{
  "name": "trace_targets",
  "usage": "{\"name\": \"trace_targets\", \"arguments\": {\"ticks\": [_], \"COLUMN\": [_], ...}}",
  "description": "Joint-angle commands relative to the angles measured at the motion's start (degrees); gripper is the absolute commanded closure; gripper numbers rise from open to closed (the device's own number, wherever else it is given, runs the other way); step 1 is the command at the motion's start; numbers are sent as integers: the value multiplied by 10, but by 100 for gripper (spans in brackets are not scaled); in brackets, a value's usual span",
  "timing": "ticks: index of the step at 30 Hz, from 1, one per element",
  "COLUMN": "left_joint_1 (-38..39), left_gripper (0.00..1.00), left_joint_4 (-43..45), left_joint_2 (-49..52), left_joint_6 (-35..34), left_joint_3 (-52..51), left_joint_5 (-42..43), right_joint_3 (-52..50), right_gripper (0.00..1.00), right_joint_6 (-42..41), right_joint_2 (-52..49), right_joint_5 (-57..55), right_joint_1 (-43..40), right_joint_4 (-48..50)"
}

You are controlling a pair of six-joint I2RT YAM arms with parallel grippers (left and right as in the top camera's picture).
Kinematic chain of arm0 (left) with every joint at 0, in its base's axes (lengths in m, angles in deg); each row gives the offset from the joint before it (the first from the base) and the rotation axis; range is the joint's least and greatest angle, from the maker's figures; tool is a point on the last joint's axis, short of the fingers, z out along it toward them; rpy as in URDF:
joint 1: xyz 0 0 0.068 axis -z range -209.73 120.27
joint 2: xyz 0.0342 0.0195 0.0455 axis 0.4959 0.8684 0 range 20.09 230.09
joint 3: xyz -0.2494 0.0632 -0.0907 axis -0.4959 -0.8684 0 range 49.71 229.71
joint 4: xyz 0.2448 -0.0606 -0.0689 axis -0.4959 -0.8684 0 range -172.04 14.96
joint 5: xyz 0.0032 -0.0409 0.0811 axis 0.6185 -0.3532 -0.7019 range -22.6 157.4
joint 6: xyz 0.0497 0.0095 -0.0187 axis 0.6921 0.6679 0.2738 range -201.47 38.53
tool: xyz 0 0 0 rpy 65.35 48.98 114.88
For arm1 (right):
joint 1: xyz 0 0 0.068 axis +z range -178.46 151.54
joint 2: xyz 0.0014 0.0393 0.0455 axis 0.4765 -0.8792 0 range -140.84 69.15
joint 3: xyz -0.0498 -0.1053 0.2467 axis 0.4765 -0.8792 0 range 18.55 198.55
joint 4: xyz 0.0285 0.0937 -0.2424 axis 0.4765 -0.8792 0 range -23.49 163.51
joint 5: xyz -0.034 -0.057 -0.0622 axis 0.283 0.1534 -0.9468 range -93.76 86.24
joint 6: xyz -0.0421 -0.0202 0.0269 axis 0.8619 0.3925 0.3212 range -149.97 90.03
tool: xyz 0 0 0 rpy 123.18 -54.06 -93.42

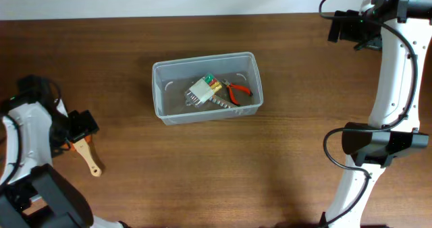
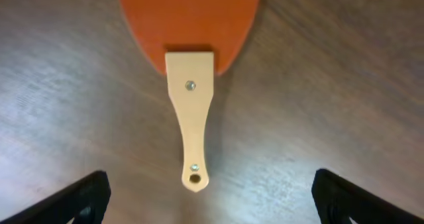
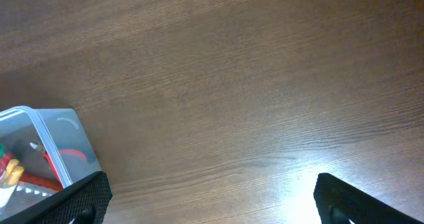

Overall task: Pack container
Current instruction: 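Lower the left gripper and grasp the scraper's wooden handle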

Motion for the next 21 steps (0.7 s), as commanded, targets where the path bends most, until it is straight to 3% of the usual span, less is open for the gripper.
{"name": "trace_targets", "arguments": {"ticks": [1, 21], "left_joint_1": [-8, -8], "left_gripper": [1, 1], "left_joint_4": [15, 104], "left_joint_2": [-17, -16], "left_joint_6": [30, 29], "left_joint_3": [-26, -136], "left_joint_5": [50, -6], "right_joint_3": [10, 10], "right_gripper": [1, 1], "right_joint_6": [-5, -5], "right_joint_2": [8, 8], "right_joint_5": [3, 3], "right_joint_1": [-3, -3], "right_joint_4": [-3, -3]}}
